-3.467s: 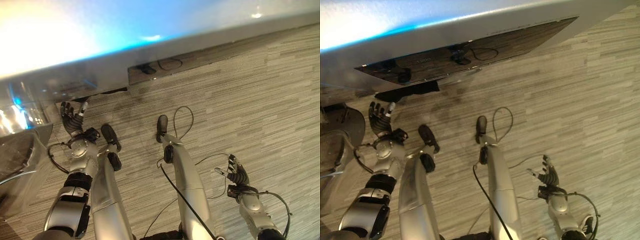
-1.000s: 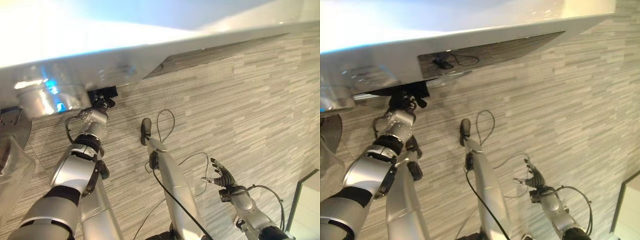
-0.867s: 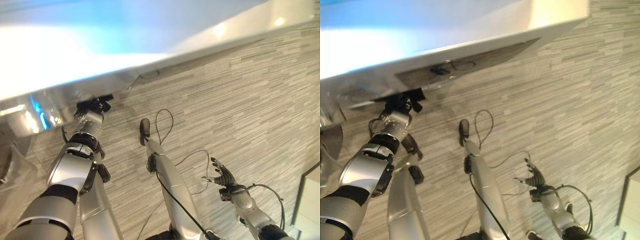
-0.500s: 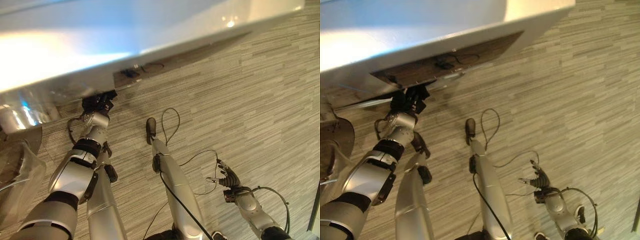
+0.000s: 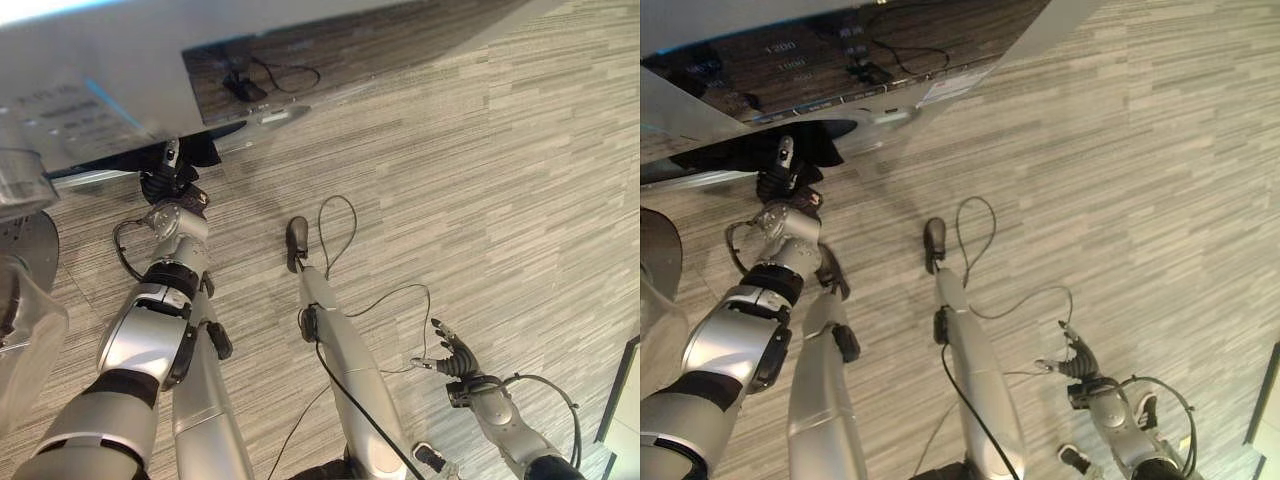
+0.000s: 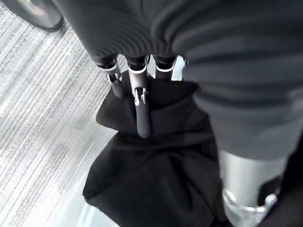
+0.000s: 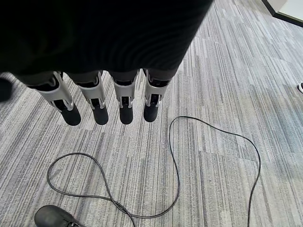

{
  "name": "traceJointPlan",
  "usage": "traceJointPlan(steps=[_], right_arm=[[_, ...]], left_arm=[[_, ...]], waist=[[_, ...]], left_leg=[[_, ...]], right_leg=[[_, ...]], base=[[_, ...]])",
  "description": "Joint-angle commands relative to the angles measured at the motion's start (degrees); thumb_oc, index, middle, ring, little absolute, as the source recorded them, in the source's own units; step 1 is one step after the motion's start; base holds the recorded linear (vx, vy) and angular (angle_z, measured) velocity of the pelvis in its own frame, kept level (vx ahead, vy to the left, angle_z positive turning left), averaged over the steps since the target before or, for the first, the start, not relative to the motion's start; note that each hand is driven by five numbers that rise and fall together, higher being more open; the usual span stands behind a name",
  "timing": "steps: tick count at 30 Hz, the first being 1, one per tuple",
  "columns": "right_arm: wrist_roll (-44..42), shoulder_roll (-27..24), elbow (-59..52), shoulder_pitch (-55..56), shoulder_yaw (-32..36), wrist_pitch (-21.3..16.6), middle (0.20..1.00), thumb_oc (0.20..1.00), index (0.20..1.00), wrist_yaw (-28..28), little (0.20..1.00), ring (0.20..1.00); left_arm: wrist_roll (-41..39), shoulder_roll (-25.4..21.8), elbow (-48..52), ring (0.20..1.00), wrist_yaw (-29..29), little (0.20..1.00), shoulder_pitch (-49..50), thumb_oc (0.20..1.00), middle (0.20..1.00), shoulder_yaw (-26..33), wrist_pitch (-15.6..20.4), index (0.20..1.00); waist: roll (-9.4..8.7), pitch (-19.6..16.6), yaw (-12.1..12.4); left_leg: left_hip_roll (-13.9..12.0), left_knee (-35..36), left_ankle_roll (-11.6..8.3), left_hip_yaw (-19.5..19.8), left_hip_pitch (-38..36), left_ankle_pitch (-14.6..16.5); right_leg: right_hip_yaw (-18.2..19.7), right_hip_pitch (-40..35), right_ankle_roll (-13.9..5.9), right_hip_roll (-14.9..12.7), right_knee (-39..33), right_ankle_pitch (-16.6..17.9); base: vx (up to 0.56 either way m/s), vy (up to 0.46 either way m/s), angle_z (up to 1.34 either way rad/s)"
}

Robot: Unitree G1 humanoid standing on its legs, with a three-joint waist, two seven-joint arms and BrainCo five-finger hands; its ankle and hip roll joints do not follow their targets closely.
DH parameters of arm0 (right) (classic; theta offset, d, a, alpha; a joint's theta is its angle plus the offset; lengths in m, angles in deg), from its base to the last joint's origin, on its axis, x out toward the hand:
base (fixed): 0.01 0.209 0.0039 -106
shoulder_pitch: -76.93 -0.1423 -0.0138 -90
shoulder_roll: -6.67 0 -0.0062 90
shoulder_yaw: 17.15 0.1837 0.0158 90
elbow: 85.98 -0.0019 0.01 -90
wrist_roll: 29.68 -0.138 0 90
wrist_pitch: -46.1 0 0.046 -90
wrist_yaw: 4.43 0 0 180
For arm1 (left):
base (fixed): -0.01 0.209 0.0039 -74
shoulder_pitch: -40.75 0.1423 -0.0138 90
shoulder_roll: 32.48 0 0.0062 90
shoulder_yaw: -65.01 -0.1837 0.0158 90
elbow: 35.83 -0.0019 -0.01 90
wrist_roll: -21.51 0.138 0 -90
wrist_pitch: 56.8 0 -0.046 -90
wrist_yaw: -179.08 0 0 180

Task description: Grab the laundry basket,head to the washer,open it,put in the laundry and shut it.

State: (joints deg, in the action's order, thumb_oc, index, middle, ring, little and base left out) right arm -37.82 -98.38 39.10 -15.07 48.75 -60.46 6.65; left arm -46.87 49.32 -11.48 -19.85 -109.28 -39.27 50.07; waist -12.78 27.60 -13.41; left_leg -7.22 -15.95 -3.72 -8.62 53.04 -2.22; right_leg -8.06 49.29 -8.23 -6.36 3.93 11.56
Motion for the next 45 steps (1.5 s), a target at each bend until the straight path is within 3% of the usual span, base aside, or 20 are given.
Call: traceJointPlan(steps=[1, 7, 9, 13, 16, 26, 27, 28, 37, 45], right_arm=[[0.4, -5.2, -1.0, 2.0, -0.3, -0.4, 1.000, 1.000, 1.000, 1.1, 1.000, 1.000], [-0.8, -6.0, -1.6, 1.4, -0.2, -0.8, 1.000, 1.000, 1.000, 0.7, 1.000, 1.000], [-1.1, -6.7, -1.4, 1.0, -0.5, -0.8, 1.000, 1.000, 1.000, 0.0, 1.000, 1.000], [-0.7, -7.8, -1.1, 1.4, -0.2, -0.4, 1.000, 1.000, 1.000, -1.8, 1.000, 1.000], [-0.6, -8.2, -0.9, 1.9, 0.1, -0.1, 1.000, 1.000, 1.000, -3.1, 1.000, 1.000], [-0.5, -9.9, -4.9, 3.6, -0.2, -0.1, 1.000, 1.000, 1.000, -5.9, 1.000, 1.000], [-0.6, -9.8, -4.8, 4.0, 0.1, -0.2, 1.000, 1.000, 1.000, -6.0, 1.000, 1.000], [-0.5, -9.8, -5.0, 4.5, 0.3, -0.3, 1.000, 1.000, 1.000, -6.1, 1.000, 1.000], [-0.4, -9.9, -4.6, 6.3, 1.6, -0.8, 1.000, 1.000, 1.000, -5.5, 1.000, 1.000], [-1.0, -8.5, -1.7, 6.6, 1.8, -0.3, 1.000, 1.000, 1.000, -5.4, 1.000, 1.000]], left_arm=[[9.0, -4.4, 0.3, 1.000, 5.8, 1.000, -7.6, 1.000, 1.000, 1.6, 1.8, 1.000], [13.0, -6.3, -5.0, 1.000, 6.1, 1.000, -11.0, 1.000, 1.000, -0.4, -0.3, 1.000], [16.0, -8.7, -10.4, 1.000, 6.0, 1.000, -15.7, 1.000, 1.000, -2.6, -3.1, 1.000], [28.7, -12.9, -18.0, 1.000, 7.2, 1.000, -19.5, 1.000, 1.000, -6.8, -8.8, 1.000], [35.0, -14.2, -20.3, 1.000, 6.5, 1.000, -21.8, 1.000, 1.000, -8.6, -10.8, 1.000], [40.6, -15.9, -22.1, 1.000, 6.6, 1.000, -20.1, 1.000, 1.000, -7.6, -12.7, 1.000], [41.0, -15.7, -22.1, 0.680, 6.6, 0.680, -19.9, 0.680, 0.680, -7.5, -13.1, 0.680], [42.3, -15.6, -22.1, 0.200, 6.4, 0.200, -19.6, 0.200, 0.200, -7.8, -12.9, 0.200], [37.4, -12.8, -19.0, 0.200, 3.8, 0.200, -22.0, 0.200, 0.200, -6.9, -10.2, 0.200], [29.7, -10.7, -14.4, 0.200, 3.7, 0.200, -24.1, 0.200, 0.200, -7.0, -6.8, 0.200]], waist=[[4.27, -3.3, -0.7], [4.05, -3.7, -1.5], [4.05, -4.1, -2.4], [3.66, -4.4, -3.7], [3.42, -4.5, -4.1], [3.67, -4.5, -5.1], [3.84, -4.6, -5.2], [3.92, -4.5, -5.3], [4.09, -5.2, -5.7], [5.45, -6.3, -4.3]], left_leg=[[-2.1, -0.2, -2.98, 4.1, -5.4, 2.6], [-2.5, -1.2, -2.88, 3.9, -5.0, 2.9], [-2.6, -1.5, -2.86, 3.7, -4.8, 3.3], [-3.1, -2.2, -2.90, 2.4, -4.8, 3.7], [-3.6, -2.9, -2.94, 1.5, -4.9, 3.9], [-5.0, -4.0, -3.09, 0.7, -4.1, 4.4], [-5.1, -4.0, -3.12, 0.7, -4.0, 4.3], [-5.1, -3.9, -3.11, 0.7, -4.0, 4.3], [-5.2, -4.5, -3.02, 1.0, -3.1, 4.7], [-5.1, -4.3, -2.80, 1.5, -5.3, 5.1]], right_leg=[[0.8, -3.0, -4.82, -3.7, 4.1, -1.7], [1.1, -2.7, -4.78, -3.8, 4.4, -1.8], [1.5, -2.5, -5.04, -3.7, 4.1, -1.3], [2.1, -2.6, -5.54, -3.6, 2.7, 0.0], [2.9, -2.4, -5.35, -3.4, 2.4, 0.3], [4.3, -0.4, -4.69, -2.6, 3.6, -0.7], [4.2, -0.1, -4.67, -2.7, 3.8, -0.8], [4.3, 0.1, -4.64, -2.6, 3.9, -0.9], [3.8, 1.0, -4.63, -2.8, 4.7, -1.1], [2.8, -0.8, -4.95, -3.4, 6.5, -2.0]], base=[[-0.01, 0.009, 0.05], [0.00, 0.005, 0.00], [0.00, 0.047, 0.03], [0.01, 0.050, -0.01], [0.01, 0.018, -0.16], [0.01, -0.006, -0.13], [0.01, -0.027, -0.04], [0.00, 0.000, 0.00], [0.00, -0.008, 0.00], [0.00, 0.000, 0.00]])
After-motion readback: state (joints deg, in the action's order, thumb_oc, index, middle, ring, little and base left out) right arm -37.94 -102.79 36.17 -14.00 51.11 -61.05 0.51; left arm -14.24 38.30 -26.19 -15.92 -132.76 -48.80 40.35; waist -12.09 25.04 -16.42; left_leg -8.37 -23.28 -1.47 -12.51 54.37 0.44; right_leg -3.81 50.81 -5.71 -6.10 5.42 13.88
